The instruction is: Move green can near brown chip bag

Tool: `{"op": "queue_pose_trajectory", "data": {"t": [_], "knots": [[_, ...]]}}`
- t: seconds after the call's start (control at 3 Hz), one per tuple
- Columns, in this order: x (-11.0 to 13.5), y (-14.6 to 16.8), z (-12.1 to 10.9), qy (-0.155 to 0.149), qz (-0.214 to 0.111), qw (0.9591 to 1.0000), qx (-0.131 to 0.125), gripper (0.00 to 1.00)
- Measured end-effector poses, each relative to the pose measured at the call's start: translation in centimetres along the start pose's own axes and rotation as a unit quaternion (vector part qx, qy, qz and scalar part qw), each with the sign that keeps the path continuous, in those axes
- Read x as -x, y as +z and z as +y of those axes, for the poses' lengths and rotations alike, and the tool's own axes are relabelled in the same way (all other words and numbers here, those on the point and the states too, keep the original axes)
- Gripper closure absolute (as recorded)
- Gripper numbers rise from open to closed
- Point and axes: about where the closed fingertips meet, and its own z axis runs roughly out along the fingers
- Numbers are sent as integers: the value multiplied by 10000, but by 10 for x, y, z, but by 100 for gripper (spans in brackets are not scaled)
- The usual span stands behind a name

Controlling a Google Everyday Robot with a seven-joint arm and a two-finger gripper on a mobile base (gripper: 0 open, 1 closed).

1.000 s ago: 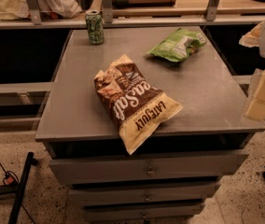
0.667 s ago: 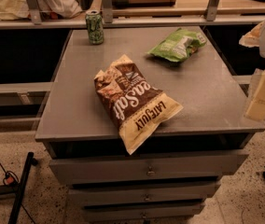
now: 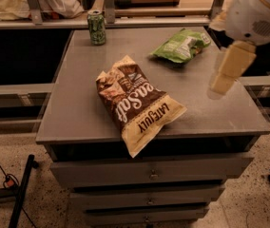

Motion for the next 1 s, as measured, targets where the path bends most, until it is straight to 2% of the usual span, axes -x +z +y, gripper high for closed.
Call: {"op": "queue_pose_trajectory", "data": {"t": [0.33, 0.67, 1.0], "knots": [[49, 20, -40, -84, -687, 9975, -167, 0], [89, 42, -75, 93, -1277, 9905, -503, 0], [117, 77, -98, 352, -1659, 9827, -742, 0]]}}
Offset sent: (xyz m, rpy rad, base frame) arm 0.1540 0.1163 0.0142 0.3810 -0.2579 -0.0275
